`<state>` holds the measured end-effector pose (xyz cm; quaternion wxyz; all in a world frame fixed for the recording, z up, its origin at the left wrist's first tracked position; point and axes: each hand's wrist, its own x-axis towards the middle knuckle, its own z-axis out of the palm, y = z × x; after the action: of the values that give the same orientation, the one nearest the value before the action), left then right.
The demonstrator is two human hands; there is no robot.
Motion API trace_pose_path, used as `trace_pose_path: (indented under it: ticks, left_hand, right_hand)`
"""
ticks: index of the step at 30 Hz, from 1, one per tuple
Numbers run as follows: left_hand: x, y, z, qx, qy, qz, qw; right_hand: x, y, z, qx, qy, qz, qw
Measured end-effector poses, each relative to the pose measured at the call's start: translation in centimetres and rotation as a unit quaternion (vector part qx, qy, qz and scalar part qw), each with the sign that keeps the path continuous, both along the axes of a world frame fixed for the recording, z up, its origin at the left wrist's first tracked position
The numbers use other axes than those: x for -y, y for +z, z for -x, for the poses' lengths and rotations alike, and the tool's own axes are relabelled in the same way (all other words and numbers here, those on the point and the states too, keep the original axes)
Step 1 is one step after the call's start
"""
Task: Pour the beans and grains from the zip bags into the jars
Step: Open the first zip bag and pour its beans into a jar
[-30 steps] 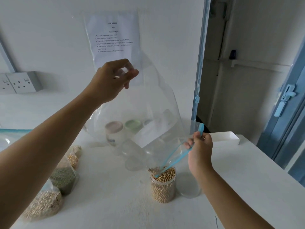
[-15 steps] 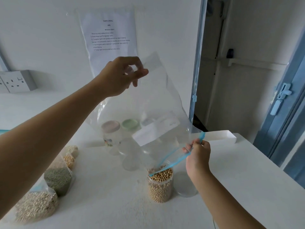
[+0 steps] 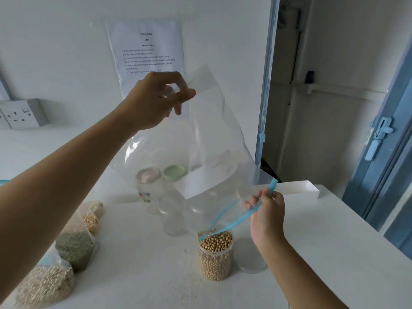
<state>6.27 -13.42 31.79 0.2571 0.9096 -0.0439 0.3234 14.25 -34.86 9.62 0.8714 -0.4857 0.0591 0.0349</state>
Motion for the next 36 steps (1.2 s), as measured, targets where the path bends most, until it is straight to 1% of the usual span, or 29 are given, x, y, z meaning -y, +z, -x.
trace_pose_path:
  ticks: [2, 5, 8, 13, 16, 18, 21, 23, 26, 28, 29, 31, 33, 34, 36]
  left_hand:
    - [0.4, 0.1, 0.2, -0.010, -0.005, 0.000, 1.000]
    - [1.3, 0.9, 0.1, 0.001, -0.035, -0.007, 0.999]
    - [2.1, 1.0, -0.4, -0.024, -0.028, -0.028, 0.999]
    - [1.7, -0.1, -0.7, -0.040, -0.003, 0.014, 0.999]
    - [1.7, 0.3, 0.0, -0.035, 0.004, 0.015, 0.999]
    - [1.8, 0.9, 0.8, -0.056, 0.008, 0.001, 0.998]
    - [0.8, 1.5, 2.4, -0.120, 0.009, -0.021, 0.992]
    - [-0.6, 1.0, 4.2, -0.132, 0.021, -0.021, 0.991]
    - [-3.7, -2.1, 7.4, -0.072, 0.064, 0.031, 0.995]
    - [-5.2, -6.1, 9.2, -0.009, 0.099, 0.107, 0.989]
    - [-5.5, -8.4, 9.9, 0.020, 0.107, 0.169, 0.980]
    - [-5.3, -12.6, 10.6, 0.064, 0.093, 0.307, 0.945]
    - [-4.9, -15.6, 10.9, 0.071, 0.054, 0.420, 0.903]
    - [-4.8, -16.7, 10.8, 0.067, 0.032, 0.458, 0.886]
    - [-4.4, -18.1, 10.4, 0.073, -0.006, 0.484, 0.872]
  right_hand:
    - [0.2, -0.3, -0.1, -0.005, -0.009, -0.010, 1.000]
    - [0.0, -0.4, -0.4, -0.004, -0.015, -0.021, 1.000]
    - [-0.1, -1.0, -0.4, -0.018, -0.021, -0.027, 0.999]
    - [-0.2, -1.3, -0.6, -0.028, -0.003, -0.044, 0.999]
    - [-0.1, -1.0, -0.8, -0.038, 0.006, -0.056, 0.998]
    - [0.0, -1.2, -0.9, -0.047, 0.010, -0.059, 0.997]
    - [0.0, -1.2, -1.1, -0.057, 0.016, -0.063, 0.996]
    - [0.1, -1.3, -1.2, -0.060, 0.024, -0.065, 0.996]
    - [0.0, -1.4, -1.5, -0.061, 0.026, -0.076, 0.995]
    - [-0.1, -1.4, -1.5, -0.063, 0.024, -0.088, 0.994]
    - [-0.1, -1.4, -1.6, -0.064, 0.024, -0.095, 0.993]
    - [-0.2, -1.5, -1.8, -0.062, 0.028, -0.108, 0.992]
    - [-0.2, -1.5, -1.8, -0.051, 0.037, -0.111, 0.992]
    - [-0.3, -1.5, -1.9, -0.045, 0.042, -0.109, 0.992]
    - [-0.3, -1.5, -1.9, -0.036, 0.047, -0.107, 0.993]
